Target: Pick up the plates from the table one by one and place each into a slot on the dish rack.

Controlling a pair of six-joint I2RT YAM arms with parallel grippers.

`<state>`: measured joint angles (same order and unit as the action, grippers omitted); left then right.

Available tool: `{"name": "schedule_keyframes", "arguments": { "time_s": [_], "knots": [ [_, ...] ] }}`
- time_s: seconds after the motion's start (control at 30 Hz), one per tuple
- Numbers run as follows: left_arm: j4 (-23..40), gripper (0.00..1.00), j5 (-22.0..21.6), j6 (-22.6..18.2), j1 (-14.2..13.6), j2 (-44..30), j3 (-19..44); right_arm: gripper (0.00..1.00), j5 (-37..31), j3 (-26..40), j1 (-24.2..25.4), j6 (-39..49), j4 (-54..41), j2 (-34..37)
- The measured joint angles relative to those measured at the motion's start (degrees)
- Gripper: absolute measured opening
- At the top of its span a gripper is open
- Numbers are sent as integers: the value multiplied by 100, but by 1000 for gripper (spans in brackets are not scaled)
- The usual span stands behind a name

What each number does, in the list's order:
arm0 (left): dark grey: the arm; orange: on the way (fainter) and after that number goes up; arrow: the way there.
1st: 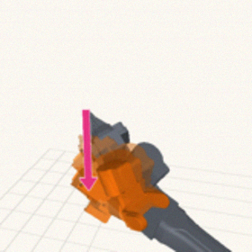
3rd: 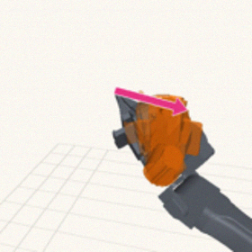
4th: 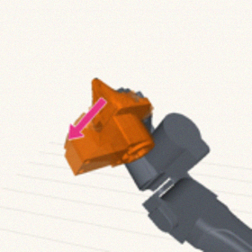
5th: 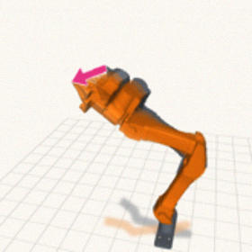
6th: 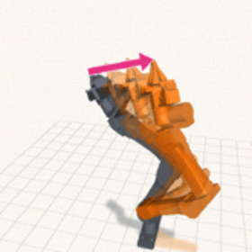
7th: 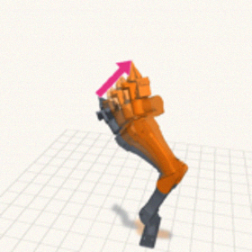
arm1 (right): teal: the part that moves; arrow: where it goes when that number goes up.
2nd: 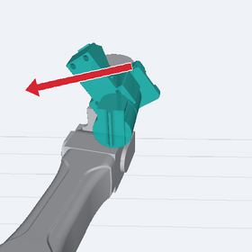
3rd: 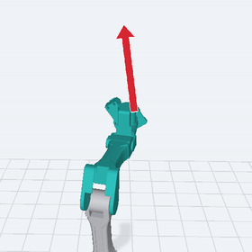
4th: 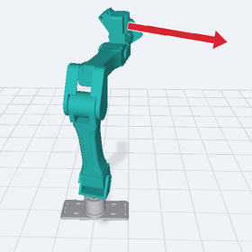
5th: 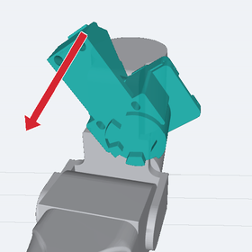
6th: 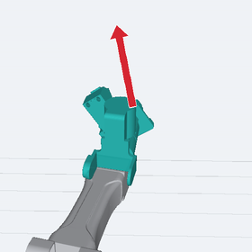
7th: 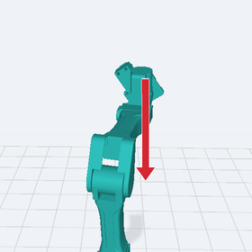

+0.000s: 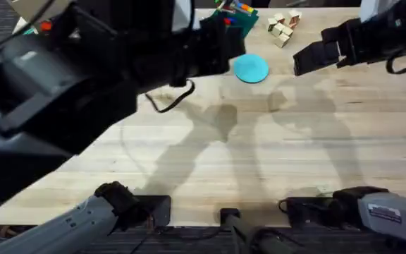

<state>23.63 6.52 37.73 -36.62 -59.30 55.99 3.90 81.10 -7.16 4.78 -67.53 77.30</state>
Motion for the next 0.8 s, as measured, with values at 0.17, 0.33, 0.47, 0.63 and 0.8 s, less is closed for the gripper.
{"name": "schedule_keyframes", "arguments": {
  "time_s": [0.17,0.33,0.47,0.63,0.8],
  "knots": [
    [-460,42,182,188,0,-443,0,995,2,0,0,6,0,1],
    [-970,41,453,310,45,-907,0,995,2,0,0,17,0,0],
    [-1315,42,883,351,288,-1290,0,995,2,0,0,17,-1,2],
    [-1796,42,1334,417,671,-1880,0,994,0,0,0,19,-2,0],
    [-2256,42,1664,480,802,-2404,0,995,0,0,0,17,-2,0]
  ]
}}
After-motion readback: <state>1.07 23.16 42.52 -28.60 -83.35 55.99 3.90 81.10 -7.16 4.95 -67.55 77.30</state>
